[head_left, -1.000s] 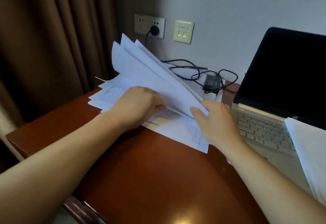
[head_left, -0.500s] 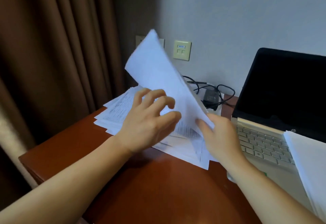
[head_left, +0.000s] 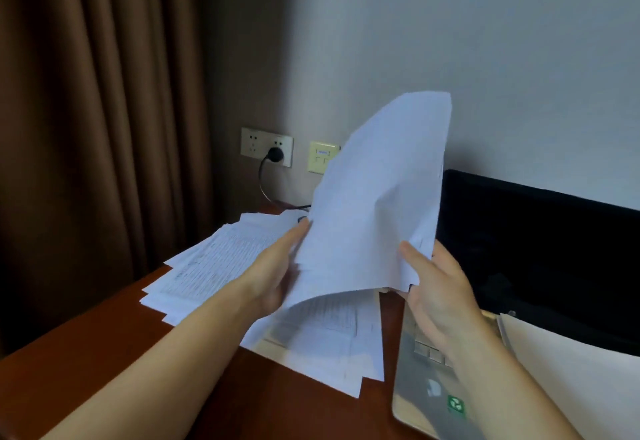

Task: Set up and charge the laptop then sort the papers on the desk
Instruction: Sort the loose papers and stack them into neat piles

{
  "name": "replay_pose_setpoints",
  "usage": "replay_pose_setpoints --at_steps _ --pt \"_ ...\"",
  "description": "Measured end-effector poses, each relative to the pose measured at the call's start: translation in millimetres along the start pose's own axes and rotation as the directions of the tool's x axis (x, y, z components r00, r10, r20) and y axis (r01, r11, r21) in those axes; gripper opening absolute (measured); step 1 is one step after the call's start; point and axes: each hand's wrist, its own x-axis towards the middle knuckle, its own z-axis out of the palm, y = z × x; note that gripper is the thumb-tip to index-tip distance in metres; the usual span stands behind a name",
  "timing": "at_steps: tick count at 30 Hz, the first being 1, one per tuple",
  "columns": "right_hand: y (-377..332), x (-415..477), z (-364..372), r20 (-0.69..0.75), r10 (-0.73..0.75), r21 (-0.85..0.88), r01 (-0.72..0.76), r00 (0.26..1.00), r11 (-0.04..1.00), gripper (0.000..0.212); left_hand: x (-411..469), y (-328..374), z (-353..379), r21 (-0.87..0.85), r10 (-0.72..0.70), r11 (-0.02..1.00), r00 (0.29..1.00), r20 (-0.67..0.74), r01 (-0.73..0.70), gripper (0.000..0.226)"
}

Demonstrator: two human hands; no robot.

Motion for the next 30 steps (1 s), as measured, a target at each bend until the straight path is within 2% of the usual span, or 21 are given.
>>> replay_pose_setpoints --at_steps 2,4,6,8,11,13,16,18,20,22,25,27,30 --pt "-2 4 -9 -0.008 0.034 -0.052 -0.034 0.999 0.998 0.034 0 -1 0 -0.146 -0.047 0.988 0.999 0.010 0.048 0.056" --pt "3 9 -19 0.000 0.106 -0.213 -0.103 0.994 0.972 0.037 5 -6 -4 -0.139 -0.070 0.988 0.997 -0.039 0.064 0.054" --pt "5 11 -27 0.021 0.210 -0.305 -0.194 0.977 0.932 0.039 8 -9 -11 -0.083 -0.060 0.995 0.987 -0.146 0.048 0.041" --pt "4 11 -32 0.030 0.296 -0.331 -0.270 0.955 0.904 0.036 9 -9 -20 -0.006 -0.032 0.999 0.980 -0.196 0.031 0.034" --pt "6 11 -35 0.018 0.360 -0.321 -0.335 0.933 0.886 0.026 9 -7 -30 0.165 0.001 0.986 0.983 -0.184 0.030 0.030" --pt "11 12 -35 -0.011 0.359 -0.261 -0.349 0.933 0.900 0.021 5 -6 -32 0.274 0.002 0.961 0.992 -0.127 0.033 0.030" --pt "13 12 -31 -0.038 0.304 -0.234 -0.305 0.952 0.923 0.020 0 -4 -32 0.374 0.011 0.927 0.999 -0.047 0.008 0.035" --pt "8 11 -29 -0.003 0.244 -0.270 -0.236 0.970 0.934 0.026 0 -3 -34 0.400 0.092 0.914 0.994 -0.053 -0.064 0.045" --pt "0 10 -29 0.031 0.154 -0.298 -0.138 0.988 0.944 0.033 -2 -1 -32 0.424 0.216 0.889 0.975 -0.055 -0.173 0.067" --pt "-9 8 -27 0.054 0.030 -0.333 -0.011 0.998 0.943 0.039 -7 3 -25 0.472 0.419 0.804 0.908 -0.019 -0.361 0.065" --pt "-19 6 -25 0.077 -0.133 -0.376 0.153 0.988 0.914 0.043 -17 7 -15 0.497 0.656 0.636 0.753 0.057 -0.591 0.063" --pt "-23 5 -25 0.077 -0.186 -0.361 0.201 0.980 0.911 0.038 -20 7 -12 0.561 0.716 0.551 0.695 0.062 -0.618 0.069" --pt "-23 6 -26 0.019 -0.218 -0.325 0.212 0.976 0.922 0.027 -20 3 -12 0.636 0.710 0.519 0.703 0.051 -0.571 0.078"
